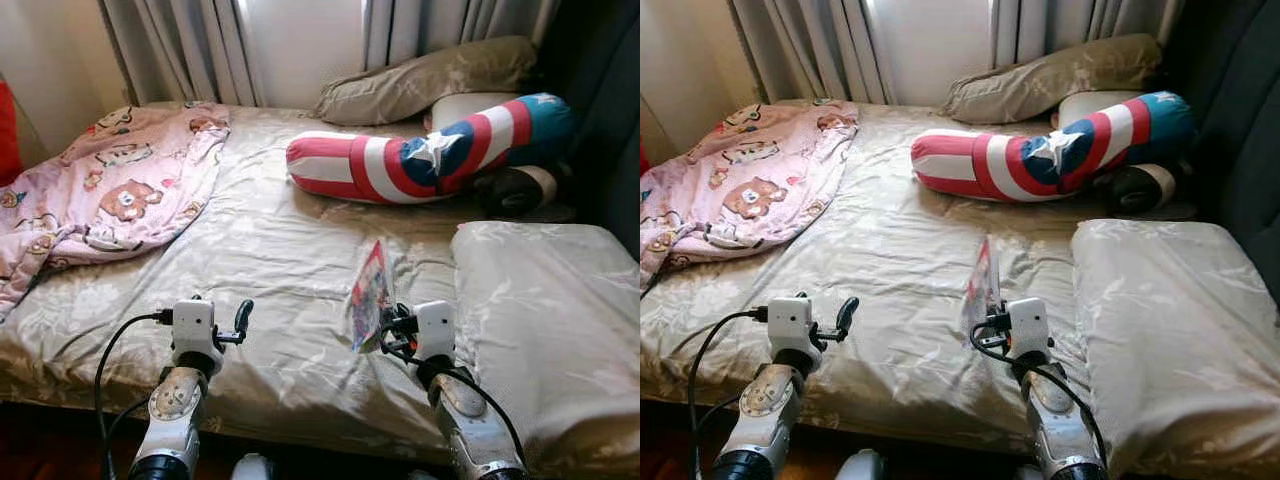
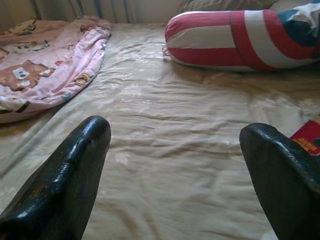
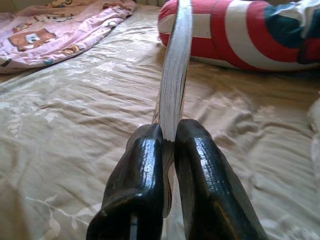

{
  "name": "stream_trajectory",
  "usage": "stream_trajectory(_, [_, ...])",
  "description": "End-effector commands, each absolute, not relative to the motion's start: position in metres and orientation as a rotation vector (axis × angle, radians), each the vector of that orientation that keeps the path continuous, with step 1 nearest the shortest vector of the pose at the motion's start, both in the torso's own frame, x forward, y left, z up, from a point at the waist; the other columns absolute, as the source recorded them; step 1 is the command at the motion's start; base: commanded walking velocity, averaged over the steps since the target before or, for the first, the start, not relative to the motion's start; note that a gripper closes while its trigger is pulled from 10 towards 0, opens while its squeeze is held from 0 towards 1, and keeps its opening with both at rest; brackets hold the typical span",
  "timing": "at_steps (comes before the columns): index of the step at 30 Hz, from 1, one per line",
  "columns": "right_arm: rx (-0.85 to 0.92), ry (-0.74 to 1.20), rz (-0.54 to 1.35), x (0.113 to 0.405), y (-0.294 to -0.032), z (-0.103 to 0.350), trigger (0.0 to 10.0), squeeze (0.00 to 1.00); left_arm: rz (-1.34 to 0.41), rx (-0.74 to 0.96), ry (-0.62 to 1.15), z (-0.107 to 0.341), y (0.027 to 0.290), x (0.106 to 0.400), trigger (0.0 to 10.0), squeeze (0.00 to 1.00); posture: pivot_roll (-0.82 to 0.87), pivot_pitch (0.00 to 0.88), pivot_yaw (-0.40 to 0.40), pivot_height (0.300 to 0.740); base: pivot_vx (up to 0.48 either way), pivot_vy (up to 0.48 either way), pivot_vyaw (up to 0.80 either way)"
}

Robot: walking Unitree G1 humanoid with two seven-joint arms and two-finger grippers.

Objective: Clean up the room

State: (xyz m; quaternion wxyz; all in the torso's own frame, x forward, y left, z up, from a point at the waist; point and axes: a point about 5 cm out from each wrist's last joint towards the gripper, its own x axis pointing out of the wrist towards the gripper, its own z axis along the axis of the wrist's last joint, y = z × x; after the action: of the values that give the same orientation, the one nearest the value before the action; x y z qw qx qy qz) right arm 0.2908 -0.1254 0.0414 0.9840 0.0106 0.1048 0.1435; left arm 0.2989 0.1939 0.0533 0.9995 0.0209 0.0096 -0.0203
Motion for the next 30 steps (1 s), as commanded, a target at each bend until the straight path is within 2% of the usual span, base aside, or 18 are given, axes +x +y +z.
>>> stream_trajectory(1, [0.021, 0.118, 0.303, 0.300, -0.122, 0.061, 10.0, 0.00, -0.038, 0.037, 0.009, 0.058, 0.197, 0.302, 10.0, 0.00, 0.02, 0.000, 0.018, 0.646, 0.270, 0.000, 0.00])
stream_trajectory(5, [0.021, 0.118, 0.308, 0.300, -0.121, 0.061, 10.0, 0.00, -0.038, 0.040, 0.007, 0.058, 0.197, 0.302, 10.0, 0.00, 0.02, 0.000, 0.019, 0.646, 0.270, 0.000, 0.00])
stream_trajectory(15, [0.031, 0.127, 0.344, 0.303, -0.116, 0.060, 10.0, 0.00, -0.035, 0.042, 0.000, 0.061, 0.196, 0.304, 10.0, 0.00, 0.03, 0.000, 0.021, 0.646, 0.000, 0.000, 0.00])
stream_trajectory(25, [0.341, 0.183, 0.223, 0.323, -0.116, 0.056, 10.0, 0.00, -0.033, 0.059, -0.019, 0.066, 0.204, 0.301, 10.0, 0.00, 0.10, 0.036, 0.039, 0.646, 0.000, 0.000, 0.00])
stream_trajectory(27, [0.464, 0.227, 0.168, 0.326, -0.120, 0.049, 10.0, 0.00, -0.036, 0.070, -0.020, 0.068, 0.207, 0.300, 10.0, 0.00, 0.11, 0.045, 0.049, 0.646, 0.000, 0.000, 0.00])
stream_trajectory(30, [0.554, 0.316, 0.146, 0.323, -0.122, 0.034, 10.0, 0.00, -0.040, 0.084, -0.022, 0.070, 0.211, 0.297, 10.0, 0.00, 0.15, 0.063, 0.060, 0.646, 0.000, 0.000, 0.00])
